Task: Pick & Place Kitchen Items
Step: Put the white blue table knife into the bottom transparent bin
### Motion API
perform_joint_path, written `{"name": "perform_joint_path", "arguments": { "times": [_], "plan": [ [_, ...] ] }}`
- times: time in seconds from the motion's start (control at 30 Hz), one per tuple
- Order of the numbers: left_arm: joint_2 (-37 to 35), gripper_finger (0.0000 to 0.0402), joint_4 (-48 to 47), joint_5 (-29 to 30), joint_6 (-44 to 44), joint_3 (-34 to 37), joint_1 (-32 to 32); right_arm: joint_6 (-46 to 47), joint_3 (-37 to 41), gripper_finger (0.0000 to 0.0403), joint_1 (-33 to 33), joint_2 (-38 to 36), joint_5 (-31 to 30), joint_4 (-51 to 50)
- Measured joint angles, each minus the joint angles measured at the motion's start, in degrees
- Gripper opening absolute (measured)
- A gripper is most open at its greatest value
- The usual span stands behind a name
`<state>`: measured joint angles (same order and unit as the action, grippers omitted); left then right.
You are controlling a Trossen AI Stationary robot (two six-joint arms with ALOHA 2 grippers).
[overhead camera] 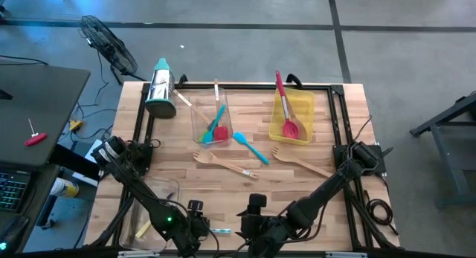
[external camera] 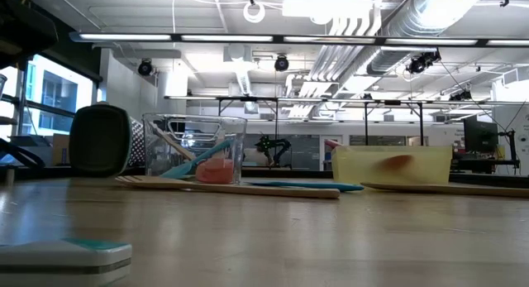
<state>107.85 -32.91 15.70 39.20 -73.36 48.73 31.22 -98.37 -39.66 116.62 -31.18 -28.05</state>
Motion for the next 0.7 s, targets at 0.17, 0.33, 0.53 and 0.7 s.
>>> {"name": "perform_joint_path", "arguments": {
  "times": [0.17,0.33,0.53,0.7],
  "plan": [
    [0.0,0.0191,0.0,0.1,0.0,0.0,0.0,-0.8,0.0,0.0243,0.2,0.0,1.1,0.0],
    [0.7,0.0191,0.3,-0.2,0.1,0.0,0.0,-1.1,0.0,0.0243,0.5,0.0,1.4,0.0],
    [3.3,0.0191,1.5,-2.1,0.2,0.1,0.0,-1.1,0.0,0.0243,0.4,0.0,1.4,0.0],
    [4.8,0.0191,3.8,-3.3,0.1,0.0,-0.8,-1.0,0.0,0.0243,0.4,0.0,1.6,0.0]
  ]
}}
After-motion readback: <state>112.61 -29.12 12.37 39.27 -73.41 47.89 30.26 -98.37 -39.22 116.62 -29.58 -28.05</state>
